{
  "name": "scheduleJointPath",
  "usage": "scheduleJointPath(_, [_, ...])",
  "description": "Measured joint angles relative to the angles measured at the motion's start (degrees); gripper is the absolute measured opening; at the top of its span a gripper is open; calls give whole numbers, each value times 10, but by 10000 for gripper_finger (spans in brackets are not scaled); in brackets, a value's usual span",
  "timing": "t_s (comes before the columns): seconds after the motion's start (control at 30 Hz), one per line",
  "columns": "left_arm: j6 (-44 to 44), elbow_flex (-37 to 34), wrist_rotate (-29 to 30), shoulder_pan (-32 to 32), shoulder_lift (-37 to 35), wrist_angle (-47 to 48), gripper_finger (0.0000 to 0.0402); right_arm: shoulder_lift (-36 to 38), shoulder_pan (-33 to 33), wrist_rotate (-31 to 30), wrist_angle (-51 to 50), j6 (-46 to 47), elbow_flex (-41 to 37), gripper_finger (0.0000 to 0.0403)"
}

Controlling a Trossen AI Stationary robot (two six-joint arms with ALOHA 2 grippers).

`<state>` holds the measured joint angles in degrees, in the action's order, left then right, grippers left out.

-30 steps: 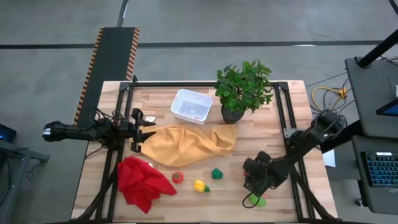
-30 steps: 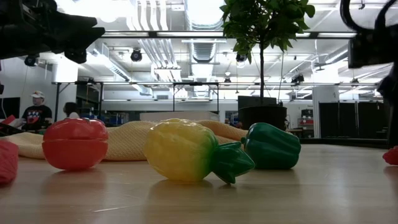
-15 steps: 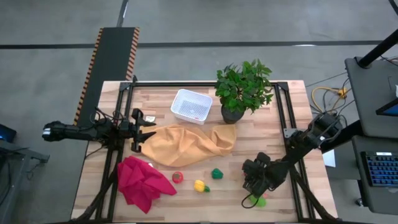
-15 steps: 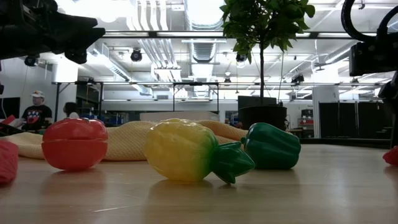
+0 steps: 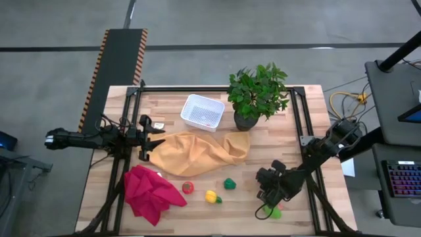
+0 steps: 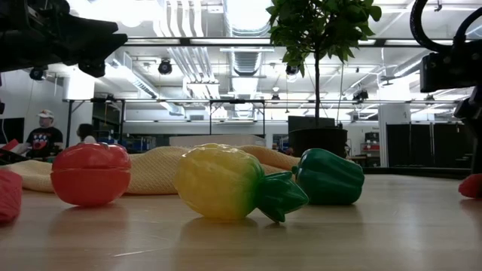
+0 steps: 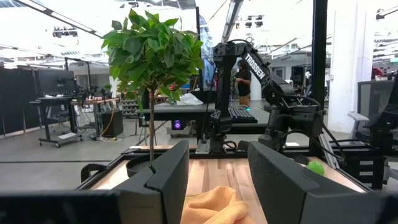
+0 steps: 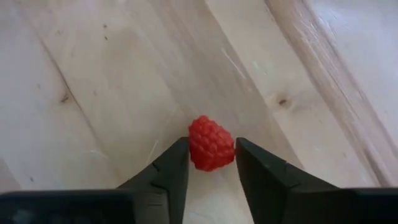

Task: Pick and placing Produce into tupperware
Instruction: Put the red raspberry into the white bin

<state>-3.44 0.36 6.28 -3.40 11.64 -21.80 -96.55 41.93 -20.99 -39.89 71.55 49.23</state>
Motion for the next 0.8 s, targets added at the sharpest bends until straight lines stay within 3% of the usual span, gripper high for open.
scheduleJointPath(0.23, [0,0,0,0,0,0,152,0,0,-1,2,0,0,85])
scheduleJointPath(0.5, [0,0,0,0,0,0,152,3,0,-16,17,-1,0,91])
scheduleJointPath(0.8, [0,0,0,0,0,0,152,9,-8,-183,39,-3,0,83])
